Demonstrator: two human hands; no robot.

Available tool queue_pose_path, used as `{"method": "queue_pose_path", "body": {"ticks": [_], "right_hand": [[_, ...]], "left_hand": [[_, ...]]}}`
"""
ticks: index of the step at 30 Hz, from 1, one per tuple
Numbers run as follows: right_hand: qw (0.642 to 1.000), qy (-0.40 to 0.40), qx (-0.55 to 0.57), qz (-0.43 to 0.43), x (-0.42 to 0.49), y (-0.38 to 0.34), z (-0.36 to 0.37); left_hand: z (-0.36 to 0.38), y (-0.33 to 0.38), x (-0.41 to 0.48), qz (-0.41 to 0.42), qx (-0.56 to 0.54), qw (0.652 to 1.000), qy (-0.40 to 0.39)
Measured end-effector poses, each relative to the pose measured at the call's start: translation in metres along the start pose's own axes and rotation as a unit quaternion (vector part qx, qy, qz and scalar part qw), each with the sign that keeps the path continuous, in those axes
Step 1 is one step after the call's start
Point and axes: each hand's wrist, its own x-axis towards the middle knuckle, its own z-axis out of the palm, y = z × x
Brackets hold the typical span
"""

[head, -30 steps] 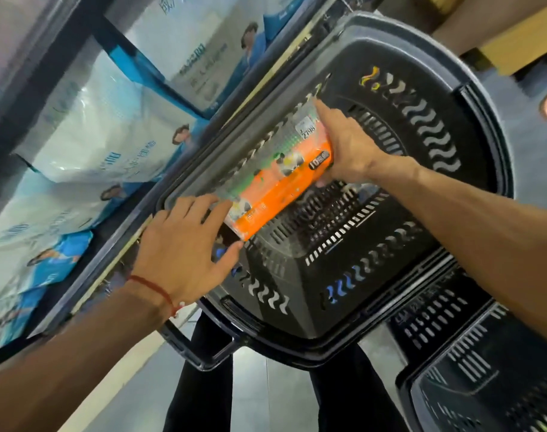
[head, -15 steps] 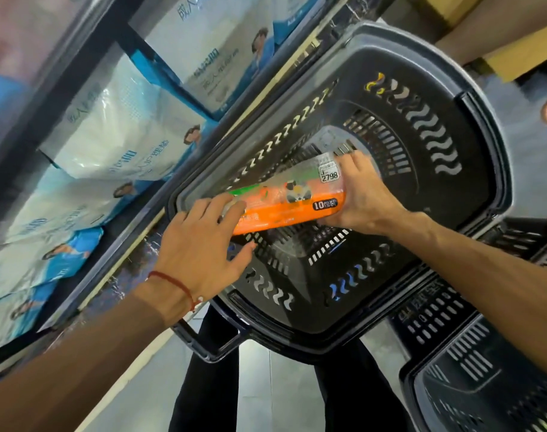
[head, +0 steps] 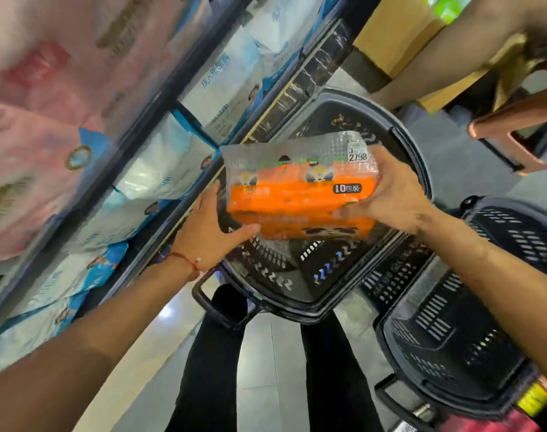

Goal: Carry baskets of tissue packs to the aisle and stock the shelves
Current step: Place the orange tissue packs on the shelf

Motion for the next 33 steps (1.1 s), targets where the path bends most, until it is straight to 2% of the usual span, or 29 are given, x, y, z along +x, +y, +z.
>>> {"method": "queue_pose_path", "body": {"ticks": [5, 9, 13, 20, 24, 28, 30, 33], "right_hand": [[0.991, -0.037, 0.130, 0.018, -0.039, -0.045, -0.028], [0.974, -0.097, 0.206, 0.010, -0.067, -0.076, -0.037], [0.957, -0.101, 0.269, 0.044, -0.088, -0.099, -0.029], [0.924, -0.002, 0.380, 0.040, -0.137, -0.143, -0.002], [0.909, 0.021, 0.415, 0.004, -0.165, -0.163, 0.006], [0.907, -0.037, 0.420, -0.020, -0.194, -0.168, 0.015], [0.912, -0.056, 0.405, -0.030, -0.210, -0.173, 0.016], [0.931, -0.061, 0.352, -0.069, -0.232, -0.183, 0.007]], "left_hand": [[-0.049, 0.024, -0.016, 0.033, -0.200, 0.979, -0.031], [-0.074, 0.043, -0.036, 0.047, -0.342, 0.938, -0.038], [-0.095, 0.056, -0.061, 0.053, -0.351, 0.935, -0.015], [-0.134, 0.074, -0.115, 0.047, -0.355, 0.933, 0.038], [-0.149, 0.083, -0.155, 0.031, -0.415, 0.905, 0.093], [-0.148, 0.088, -0.202, 0.009, -0.494, 0.857, 0.143], [-0.143, 0.090, -0.227, 0.001, -0.527, 0.833, 0.171], [-0.130, 0.094, -0.267, 0.001, -0.539, 0.817, 0.205]]}}
